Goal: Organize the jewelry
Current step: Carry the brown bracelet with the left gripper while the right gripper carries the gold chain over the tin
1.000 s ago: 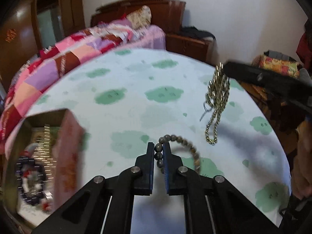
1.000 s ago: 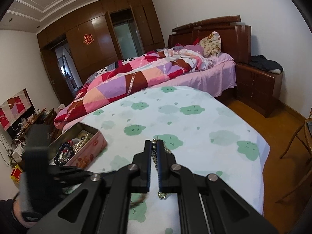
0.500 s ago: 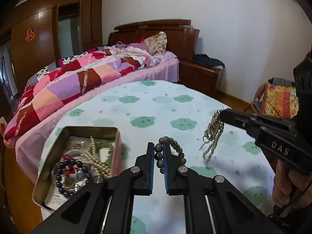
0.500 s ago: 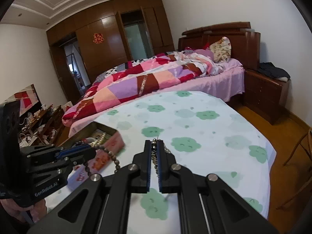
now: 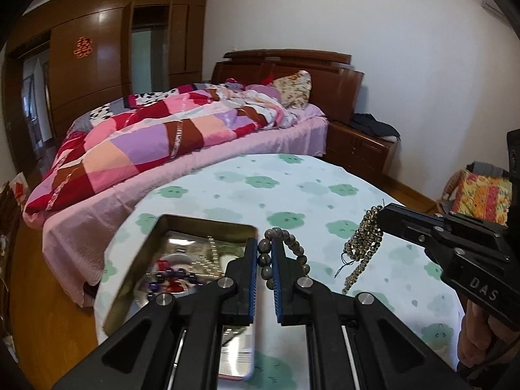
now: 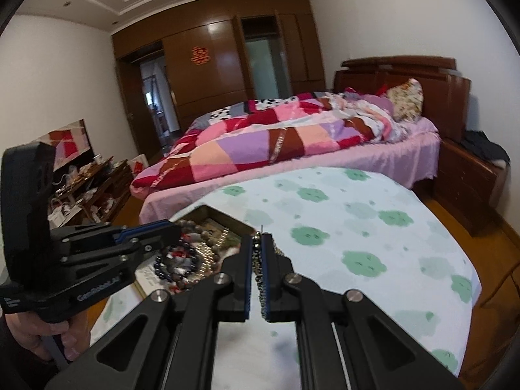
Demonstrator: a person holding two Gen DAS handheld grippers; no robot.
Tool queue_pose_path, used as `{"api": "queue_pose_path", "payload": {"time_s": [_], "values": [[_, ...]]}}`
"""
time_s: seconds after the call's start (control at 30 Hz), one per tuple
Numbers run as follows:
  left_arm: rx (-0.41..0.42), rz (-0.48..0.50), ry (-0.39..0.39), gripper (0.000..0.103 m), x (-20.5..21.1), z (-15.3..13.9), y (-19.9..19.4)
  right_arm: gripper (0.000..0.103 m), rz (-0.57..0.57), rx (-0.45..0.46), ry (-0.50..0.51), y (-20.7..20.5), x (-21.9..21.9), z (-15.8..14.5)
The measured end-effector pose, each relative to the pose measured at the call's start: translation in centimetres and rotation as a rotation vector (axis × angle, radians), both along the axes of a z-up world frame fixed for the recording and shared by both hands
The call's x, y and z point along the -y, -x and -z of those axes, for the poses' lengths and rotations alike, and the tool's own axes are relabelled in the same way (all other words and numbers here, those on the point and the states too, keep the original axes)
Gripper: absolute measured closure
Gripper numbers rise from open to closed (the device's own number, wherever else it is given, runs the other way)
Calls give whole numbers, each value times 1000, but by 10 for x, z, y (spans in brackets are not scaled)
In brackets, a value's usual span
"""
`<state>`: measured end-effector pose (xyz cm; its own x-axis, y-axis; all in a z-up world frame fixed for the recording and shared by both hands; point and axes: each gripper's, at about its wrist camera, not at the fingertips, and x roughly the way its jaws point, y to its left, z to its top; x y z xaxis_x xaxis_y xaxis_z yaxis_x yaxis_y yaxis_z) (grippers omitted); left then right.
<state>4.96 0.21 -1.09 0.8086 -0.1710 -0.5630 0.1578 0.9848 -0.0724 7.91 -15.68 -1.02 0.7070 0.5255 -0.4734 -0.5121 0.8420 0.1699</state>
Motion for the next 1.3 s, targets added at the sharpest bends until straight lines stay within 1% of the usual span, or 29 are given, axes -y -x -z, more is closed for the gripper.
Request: {"api": "queue_pose_path", "payload": {"time_s": [0.13, 0.3, 0.47, 0.7, 0.93, 1.1, 1.3], "values": [[7, -43, 14, 96, -20, -4, -1, 96, -52, 23, 10, 1, -23, -10], [15, -96, 13, 96, -39, -5, -2, 96, -112, 52, 29, -2, -52, -19], [11, -142, 7, 95, -55, -2, -6, 96, -152, 52, 33, -10, -73, -19], [0, -175, 8, 95, -69, 5, -11, 96, -177, 37, 52, -16, -95, -8], [-22, -198, 9, 95, -77, 15, -16, 96, -187, 17, 69, -23, -108, 4], [-49, -208, 10, 95, -81, 26, -22, 96, -192, -12, 87, -28, -118, 20], [-100, -214, 12, 95, -85, 46, -30, 95, -188, -59, 132, -35, -126, 43]]}}
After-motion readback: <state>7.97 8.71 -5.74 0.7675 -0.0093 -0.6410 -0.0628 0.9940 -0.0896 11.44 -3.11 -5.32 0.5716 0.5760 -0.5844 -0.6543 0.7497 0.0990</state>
